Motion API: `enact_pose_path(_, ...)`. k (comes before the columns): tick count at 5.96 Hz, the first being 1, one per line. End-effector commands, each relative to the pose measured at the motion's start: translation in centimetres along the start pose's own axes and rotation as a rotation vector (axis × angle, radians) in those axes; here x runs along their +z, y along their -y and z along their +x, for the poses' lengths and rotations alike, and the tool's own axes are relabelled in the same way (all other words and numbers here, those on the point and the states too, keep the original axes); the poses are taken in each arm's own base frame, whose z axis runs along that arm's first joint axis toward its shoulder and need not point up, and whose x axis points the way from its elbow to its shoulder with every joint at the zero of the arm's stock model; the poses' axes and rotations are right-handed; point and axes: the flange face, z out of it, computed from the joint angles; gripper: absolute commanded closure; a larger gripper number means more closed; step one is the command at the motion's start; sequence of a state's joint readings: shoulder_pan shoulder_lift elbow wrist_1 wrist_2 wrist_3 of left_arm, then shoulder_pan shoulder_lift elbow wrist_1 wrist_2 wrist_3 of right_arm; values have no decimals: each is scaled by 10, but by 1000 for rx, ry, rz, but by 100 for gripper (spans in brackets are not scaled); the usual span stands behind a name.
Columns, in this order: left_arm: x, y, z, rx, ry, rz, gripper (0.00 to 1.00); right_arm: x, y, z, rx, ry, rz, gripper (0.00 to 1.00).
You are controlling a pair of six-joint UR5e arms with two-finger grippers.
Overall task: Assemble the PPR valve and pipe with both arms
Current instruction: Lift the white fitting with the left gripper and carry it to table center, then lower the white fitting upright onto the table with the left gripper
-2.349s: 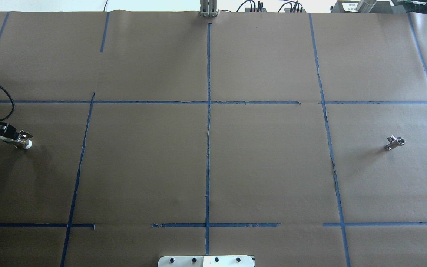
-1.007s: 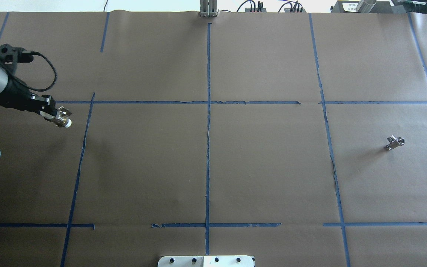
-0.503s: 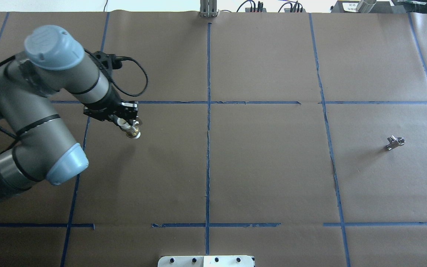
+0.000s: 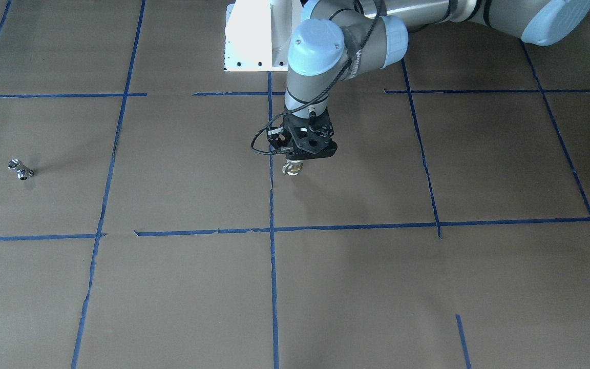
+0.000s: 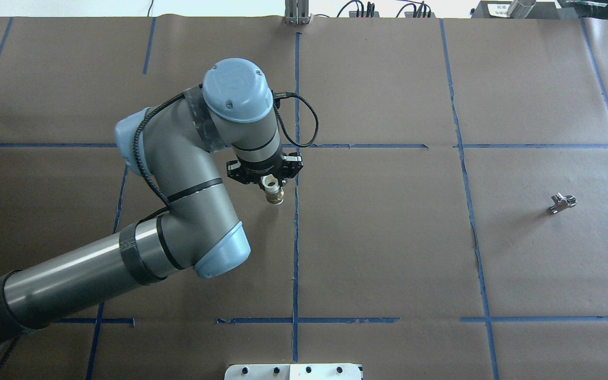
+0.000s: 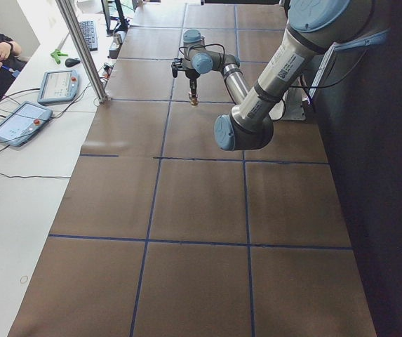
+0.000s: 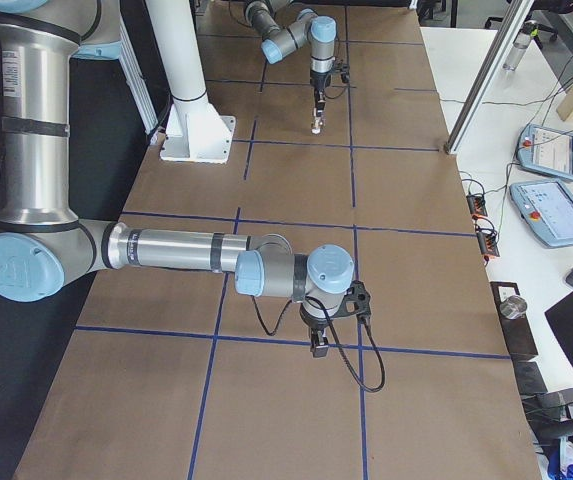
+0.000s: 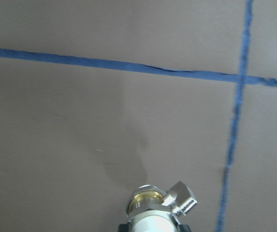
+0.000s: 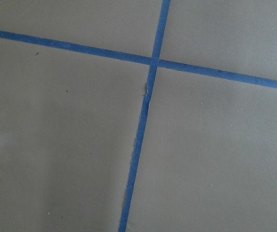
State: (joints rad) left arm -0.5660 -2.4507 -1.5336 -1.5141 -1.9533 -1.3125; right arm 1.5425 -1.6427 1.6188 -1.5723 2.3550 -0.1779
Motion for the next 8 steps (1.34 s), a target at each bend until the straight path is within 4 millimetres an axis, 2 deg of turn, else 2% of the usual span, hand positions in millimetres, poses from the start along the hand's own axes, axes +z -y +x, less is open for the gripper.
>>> enact_pose_path(1,10,-15,38,-11,8,-15,100,1,0,0,1,2,-2,0)
enact_pose_path(6,18,-12,33,-8,22,-18,100,1,0,1,2,1,-1,0)
enact_pose_path(8,20,-12,32,-9,25,-18,91,1,0,0,1,0,-2,0)
